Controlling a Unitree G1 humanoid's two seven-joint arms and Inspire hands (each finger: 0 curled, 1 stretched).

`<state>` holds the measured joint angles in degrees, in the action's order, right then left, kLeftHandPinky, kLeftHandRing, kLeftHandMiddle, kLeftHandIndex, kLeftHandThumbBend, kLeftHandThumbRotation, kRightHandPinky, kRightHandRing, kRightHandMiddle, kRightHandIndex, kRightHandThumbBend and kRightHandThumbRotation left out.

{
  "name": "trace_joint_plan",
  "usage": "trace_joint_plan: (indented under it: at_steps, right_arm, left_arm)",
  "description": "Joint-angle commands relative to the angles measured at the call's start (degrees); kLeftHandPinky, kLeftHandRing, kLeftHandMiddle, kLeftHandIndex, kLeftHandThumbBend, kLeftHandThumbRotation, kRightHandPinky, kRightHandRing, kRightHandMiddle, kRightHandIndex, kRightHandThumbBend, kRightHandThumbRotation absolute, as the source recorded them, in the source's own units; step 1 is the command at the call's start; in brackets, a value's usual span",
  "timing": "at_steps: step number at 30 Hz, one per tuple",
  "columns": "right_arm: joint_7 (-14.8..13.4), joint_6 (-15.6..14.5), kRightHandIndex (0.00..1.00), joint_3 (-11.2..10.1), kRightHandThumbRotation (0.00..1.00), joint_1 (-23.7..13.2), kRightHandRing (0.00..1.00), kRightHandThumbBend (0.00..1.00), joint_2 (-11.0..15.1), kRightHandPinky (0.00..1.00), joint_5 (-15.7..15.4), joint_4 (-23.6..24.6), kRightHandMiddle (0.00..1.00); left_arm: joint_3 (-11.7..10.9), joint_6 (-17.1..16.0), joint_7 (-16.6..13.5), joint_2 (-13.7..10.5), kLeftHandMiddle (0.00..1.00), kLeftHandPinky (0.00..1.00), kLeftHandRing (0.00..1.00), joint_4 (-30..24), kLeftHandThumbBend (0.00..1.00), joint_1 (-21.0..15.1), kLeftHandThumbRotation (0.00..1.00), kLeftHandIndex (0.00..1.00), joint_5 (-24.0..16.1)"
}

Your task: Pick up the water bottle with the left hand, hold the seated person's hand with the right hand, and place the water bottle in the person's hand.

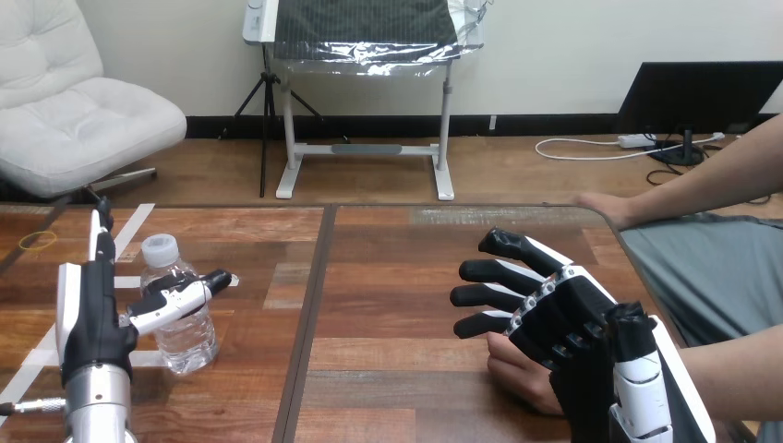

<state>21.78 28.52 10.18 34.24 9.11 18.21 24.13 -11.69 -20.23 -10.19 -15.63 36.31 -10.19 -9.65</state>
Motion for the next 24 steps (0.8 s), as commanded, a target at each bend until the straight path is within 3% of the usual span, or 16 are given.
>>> trace_joint_plan:
  at_steps: [1, 24]
  right_arm:
    - [0.3, 1.3, 0.80, -0.8, 1.00, -3.0, 0.72, 0.53, -0.6, 0.61, 0.8, 0.0, 0.76]
    - [1.1, 1.3, 0.80, -1.1, 1.00, -3.8, 0.71, 0.53, -0.6, 0.60, 1.1, -0.2, 0.75]
  left_arm:
    - [1.4, -0.7, -0.3, -1.6, 1.00, 1.00, 1.00, 1.5, 0.96, -4.8, 0.17, 1.00, -0.8]
    - [2.5, -0.1, -1.2, -1.9, 1.00, 0.97, 1.00, 8.8, 0.98, -8.9, 0.20, 1.00, -0.1]
